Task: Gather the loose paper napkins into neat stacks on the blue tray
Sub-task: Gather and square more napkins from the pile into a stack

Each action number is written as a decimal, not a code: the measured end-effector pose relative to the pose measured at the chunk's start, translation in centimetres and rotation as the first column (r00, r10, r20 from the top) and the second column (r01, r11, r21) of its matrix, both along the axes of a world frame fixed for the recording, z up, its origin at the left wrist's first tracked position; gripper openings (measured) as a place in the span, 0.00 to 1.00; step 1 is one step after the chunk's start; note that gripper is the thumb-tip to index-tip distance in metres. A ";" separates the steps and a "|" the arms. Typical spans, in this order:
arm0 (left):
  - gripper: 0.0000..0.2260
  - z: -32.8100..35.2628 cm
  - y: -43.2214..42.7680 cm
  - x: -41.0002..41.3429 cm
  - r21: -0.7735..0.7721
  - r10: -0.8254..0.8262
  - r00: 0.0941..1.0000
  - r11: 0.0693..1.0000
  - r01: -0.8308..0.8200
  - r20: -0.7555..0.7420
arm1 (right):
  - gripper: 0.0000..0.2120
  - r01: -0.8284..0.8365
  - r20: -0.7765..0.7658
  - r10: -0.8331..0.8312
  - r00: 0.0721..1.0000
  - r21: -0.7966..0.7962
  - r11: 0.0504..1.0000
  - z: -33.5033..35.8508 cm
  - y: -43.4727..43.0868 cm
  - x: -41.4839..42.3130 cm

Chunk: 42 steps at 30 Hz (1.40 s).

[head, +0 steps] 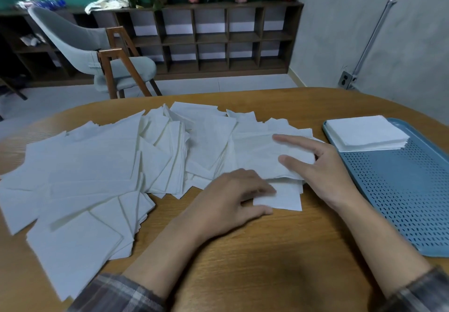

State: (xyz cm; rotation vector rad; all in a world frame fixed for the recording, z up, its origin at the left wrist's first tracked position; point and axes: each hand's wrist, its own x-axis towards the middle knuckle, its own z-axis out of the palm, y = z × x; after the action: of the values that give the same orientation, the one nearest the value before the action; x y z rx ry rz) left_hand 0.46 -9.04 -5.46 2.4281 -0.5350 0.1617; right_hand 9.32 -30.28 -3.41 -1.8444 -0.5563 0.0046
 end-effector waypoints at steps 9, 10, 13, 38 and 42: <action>0.04 -0.1 -0.2 -0.1 0.007 0.035 0.999 0.999 -0.036 0.039 | 0.21 0.017 -0.034 -0.017 0.999 0.010 1.000 -0.1 -0.1 0.1; 0.02 0.2 -0.2 -0.3 -0.058 0.058 0.997 0.997 -0.055 0.046 | 0.21 0.012 -0.045 -0.011 0.999 0.020 1.000 -0.1 0.0 0.1; 0.03 1.2 0.1 -0.6 -0.290 0.150 0.988 0.947 -0.139 0.017 | 0.22 0.002 -0.050 -0.001 0.999 0.026 1.000 -0.3 0.0 0.3; 0.20 2.8 0.7 -0.3 -0.616 0.395 0.894 0.655 -0.437 -0.214 | 0.07 0.054 -0.277 0.009 0.961 0.216 0.975 0.2 0.5 -0.6; 0.17 3.3 1.5 -0.3 -0.598 0.422 0.895 0.685 -0.417 -0.141 | 0.12 -0.077 -0.296 0.123 0.947 0.164 0.983 0.5 0.8 -1.1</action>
State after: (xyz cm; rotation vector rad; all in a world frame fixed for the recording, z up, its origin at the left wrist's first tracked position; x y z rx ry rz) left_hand 0.15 -7.51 -2.17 1.8484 0.1008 0.4662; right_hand 8.17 -29.48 -2.87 -1.6263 -0.4197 0.3040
